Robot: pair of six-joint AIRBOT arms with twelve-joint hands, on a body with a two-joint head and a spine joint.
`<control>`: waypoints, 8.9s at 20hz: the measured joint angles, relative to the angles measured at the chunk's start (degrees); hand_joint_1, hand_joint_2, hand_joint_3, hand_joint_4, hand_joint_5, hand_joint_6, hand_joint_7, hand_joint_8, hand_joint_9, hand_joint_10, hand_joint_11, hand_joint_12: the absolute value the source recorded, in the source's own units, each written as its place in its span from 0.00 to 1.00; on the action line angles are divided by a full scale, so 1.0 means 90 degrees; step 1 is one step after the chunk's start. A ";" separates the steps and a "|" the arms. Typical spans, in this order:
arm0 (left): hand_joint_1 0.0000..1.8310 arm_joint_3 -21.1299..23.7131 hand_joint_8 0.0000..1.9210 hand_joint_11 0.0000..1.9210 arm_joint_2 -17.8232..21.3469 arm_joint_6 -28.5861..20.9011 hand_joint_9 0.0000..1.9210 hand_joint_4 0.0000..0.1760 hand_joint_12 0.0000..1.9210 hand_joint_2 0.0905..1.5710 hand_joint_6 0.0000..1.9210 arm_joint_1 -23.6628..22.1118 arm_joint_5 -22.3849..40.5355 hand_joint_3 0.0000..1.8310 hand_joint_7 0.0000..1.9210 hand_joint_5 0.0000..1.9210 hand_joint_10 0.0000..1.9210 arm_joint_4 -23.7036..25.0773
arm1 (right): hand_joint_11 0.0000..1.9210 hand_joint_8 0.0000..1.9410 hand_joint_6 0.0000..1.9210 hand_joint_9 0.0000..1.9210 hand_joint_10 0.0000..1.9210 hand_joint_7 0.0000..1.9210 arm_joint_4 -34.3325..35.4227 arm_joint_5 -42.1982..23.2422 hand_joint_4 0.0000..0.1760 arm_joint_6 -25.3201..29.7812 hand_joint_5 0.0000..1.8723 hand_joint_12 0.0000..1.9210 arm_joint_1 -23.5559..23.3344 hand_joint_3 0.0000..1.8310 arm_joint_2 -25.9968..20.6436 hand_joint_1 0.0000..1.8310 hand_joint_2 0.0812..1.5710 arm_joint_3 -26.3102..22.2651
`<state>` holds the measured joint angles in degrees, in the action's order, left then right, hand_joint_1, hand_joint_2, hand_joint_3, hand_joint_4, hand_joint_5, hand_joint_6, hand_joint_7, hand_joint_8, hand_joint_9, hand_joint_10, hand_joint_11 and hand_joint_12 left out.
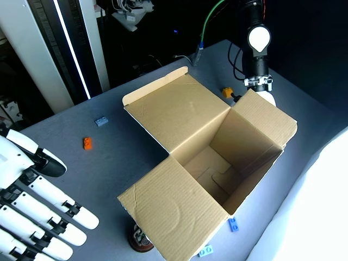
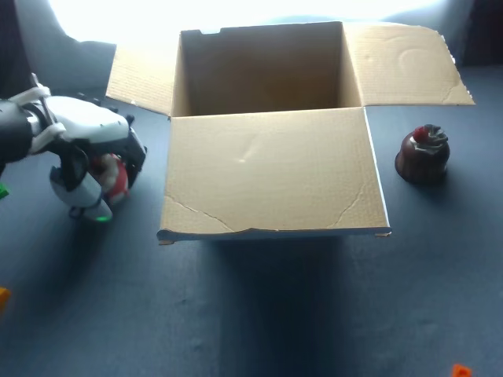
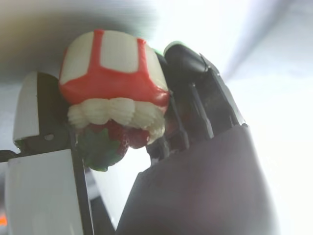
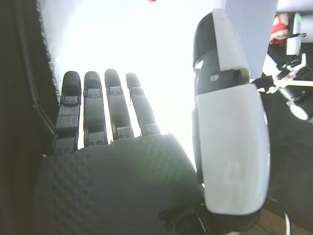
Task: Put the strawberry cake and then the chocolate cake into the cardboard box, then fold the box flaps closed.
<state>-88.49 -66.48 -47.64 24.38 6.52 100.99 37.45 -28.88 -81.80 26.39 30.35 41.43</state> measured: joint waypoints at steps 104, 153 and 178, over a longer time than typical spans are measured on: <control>0.63 -0.0087 0.78 0.18 -0.0646 0.5965 0.27 0.00 0.95 0.79 0.67 -0.2159 0.3449 0.00 0.39 0.36 0.76 -0.2727 | 0.00 0.00 0.00 0.03 0.00 0.05 -0.0085 -0.0192 0.00 -0.0053 0.03 0.06 0.0032 0.00 0.0083 0.38 0.69 0.0002; 0.28 0.1117 0.00 0.07 0.1389 0.0697 0.27 0.56 0.54 0.61 0.00 -0.2582 -0.0134 0.00 0.20 0.09 0.00 -0.2846 | 0.01 0.00 0.00 0.02 0.00 0.04 -0.0138 0.0903 0.00 0.4692 0.02 0.01 0.0143 0.00 0.1324 0.54 0.62 0.1926; 0.29 0.2195 0.00 0.10 0.2317 -0.0476 0.28 0.45 0.54 0.65 0.01 -0.1479 -0.1183 0.00 0.22 0.09 0.00 -0.4609 | 0.00 0.01 0.01 0.02 0.01 0.06 -0.1015 0.1200 0.00 0.4554 0.02 0.00 -0.0248 0.00 0.4141 0.55 0.63 0.4408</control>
<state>-68.73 -45.63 -51.92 11.07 -4.12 59.51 28.32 -18.09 -40.82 24.16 67.61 81.10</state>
